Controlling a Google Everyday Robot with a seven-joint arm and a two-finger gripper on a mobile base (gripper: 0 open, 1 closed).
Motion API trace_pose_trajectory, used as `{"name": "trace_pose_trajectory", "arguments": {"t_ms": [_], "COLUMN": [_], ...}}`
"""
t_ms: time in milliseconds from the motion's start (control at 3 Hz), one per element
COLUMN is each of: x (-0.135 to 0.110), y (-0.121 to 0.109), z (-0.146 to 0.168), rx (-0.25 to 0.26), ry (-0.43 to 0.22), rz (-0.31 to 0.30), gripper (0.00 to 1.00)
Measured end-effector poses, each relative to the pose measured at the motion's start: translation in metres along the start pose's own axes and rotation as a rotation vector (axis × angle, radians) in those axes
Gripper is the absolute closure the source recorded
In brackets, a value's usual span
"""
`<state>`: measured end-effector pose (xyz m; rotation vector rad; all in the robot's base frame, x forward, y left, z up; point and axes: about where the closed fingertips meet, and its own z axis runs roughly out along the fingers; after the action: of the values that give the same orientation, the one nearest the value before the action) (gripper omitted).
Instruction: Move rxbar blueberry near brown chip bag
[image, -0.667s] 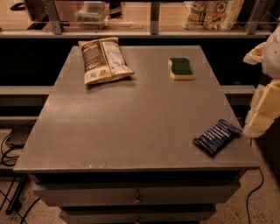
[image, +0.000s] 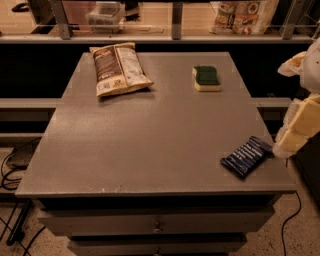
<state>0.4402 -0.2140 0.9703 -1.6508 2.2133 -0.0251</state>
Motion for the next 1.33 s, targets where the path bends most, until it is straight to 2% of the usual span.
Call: {"name": "trace_pose_trajectory", "arguments": {"t_ms": [333, 667, 1333], "x": [-0.004, -0.004, 0.008], "y": [0.004, 0.006, 0.013], "z": [0.019, 0.041, 0.087], "rx": [-0.009, -0.001, -0.013], "ry": [-0.099, -0.142, -0.125], "rz": [0.069, 0.140, 0.223], "gripper": [0.00, 0.00, 0.00]}}
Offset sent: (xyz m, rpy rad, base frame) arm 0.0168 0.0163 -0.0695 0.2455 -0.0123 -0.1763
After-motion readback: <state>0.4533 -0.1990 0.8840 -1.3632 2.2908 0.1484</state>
